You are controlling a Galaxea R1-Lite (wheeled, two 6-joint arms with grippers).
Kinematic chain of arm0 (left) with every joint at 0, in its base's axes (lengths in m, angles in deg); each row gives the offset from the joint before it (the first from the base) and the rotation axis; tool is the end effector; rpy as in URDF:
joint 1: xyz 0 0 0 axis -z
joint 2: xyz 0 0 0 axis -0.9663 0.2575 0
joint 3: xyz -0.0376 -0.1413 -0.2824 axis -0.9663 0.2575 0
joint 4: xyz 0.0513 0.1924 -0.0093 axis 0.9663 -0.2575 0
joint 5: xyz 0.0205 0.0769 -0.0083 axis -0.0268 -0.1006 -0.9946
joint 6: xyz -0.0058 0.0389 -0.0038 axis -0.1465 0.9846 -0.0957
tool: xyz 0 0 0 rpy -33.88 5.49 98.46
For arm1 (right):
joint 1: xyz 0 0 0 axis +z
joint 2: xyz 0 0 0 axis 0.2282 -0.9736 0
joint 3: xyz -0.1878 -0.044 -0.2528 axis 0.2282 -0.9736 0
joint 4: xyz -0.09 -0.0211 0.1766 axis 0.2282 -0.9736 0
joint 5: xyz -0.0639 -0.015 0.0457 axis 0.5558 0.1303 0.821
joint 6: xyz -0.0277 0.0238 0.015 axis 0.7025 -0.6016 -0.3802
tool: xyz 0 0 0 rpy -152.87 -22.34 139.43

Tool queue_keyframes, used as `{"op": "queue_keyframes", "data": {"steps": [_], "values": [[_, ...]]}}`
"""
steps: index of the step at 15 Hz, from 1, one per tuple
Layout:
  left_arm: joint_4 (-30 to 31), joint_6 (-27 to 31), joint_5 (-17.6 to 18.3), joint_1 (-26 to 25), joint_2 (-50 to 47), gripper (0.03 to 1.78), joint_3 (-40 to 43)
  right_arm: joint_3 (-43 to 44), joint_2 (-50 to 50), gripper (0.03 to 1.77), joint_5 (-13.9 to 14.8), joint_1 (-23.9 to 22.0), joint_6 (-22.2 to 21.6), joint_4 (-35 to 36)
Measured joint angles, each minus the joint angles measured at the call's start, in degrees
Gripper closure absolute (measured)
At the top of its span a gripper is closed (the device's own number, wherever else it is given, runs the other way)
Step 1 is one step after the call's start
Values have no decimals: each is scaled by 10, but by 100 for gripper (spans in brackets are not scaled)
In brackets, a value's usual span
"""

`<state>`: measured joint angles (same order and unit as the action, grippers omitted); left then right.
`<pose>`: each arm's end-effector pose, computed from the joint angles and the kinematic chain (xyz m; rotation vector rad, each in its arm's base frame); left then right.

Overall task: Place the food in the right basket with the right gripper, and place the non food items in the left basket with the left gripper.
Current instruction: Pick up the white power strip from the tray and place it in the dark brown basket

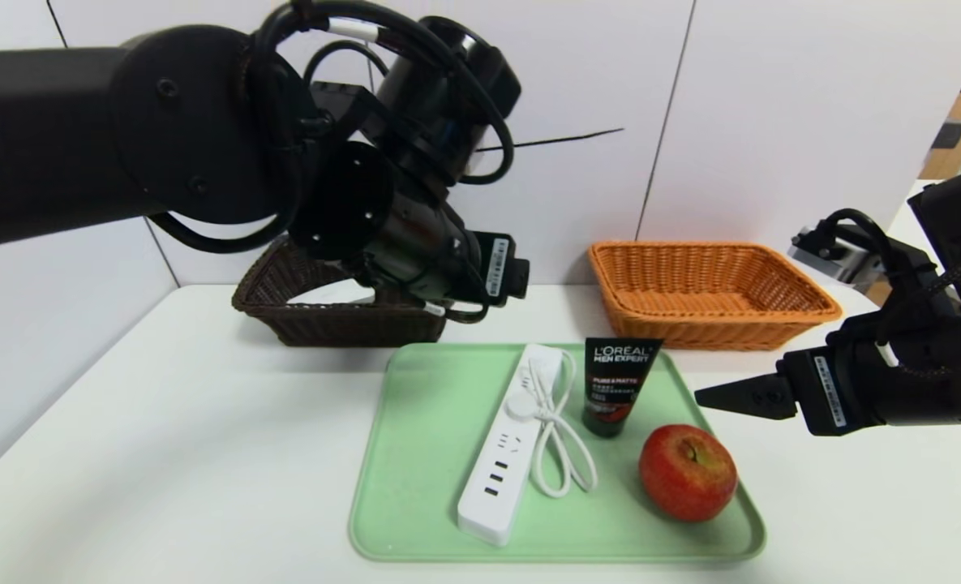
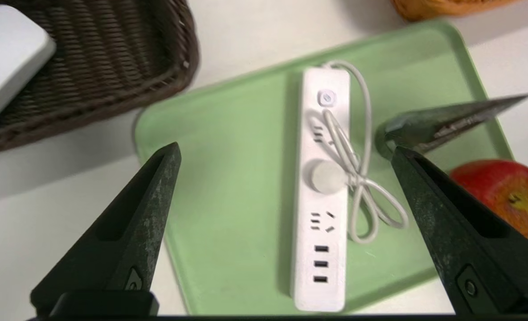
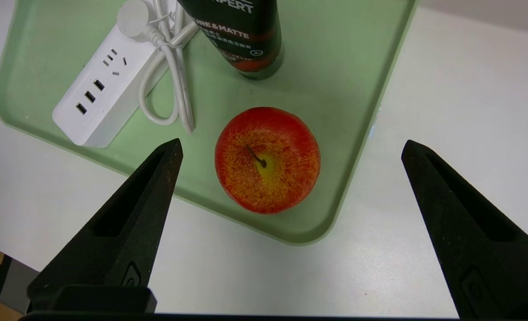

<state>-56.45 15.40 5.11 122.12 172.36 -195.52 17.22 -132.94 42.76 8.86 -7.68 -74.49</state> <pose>0.2714 -0.2735 0.2947 0.0267 0.6573 -0.3683 0.2116 0.0898 0.2356 0.0058 0.8120 0.4037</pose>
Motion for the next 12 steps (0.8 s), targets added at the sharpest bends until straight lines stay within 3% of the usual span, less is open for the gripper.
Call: {"op": "queue_keyframes", "data": {"steps": [7,12], "values": [[-1,8,-3,27,38,12,74,-7,14,10,0,-16,0,-1],[-9,3,-1,27,73,12,78,-10,15,10,-1,-25,1,-1]]}}
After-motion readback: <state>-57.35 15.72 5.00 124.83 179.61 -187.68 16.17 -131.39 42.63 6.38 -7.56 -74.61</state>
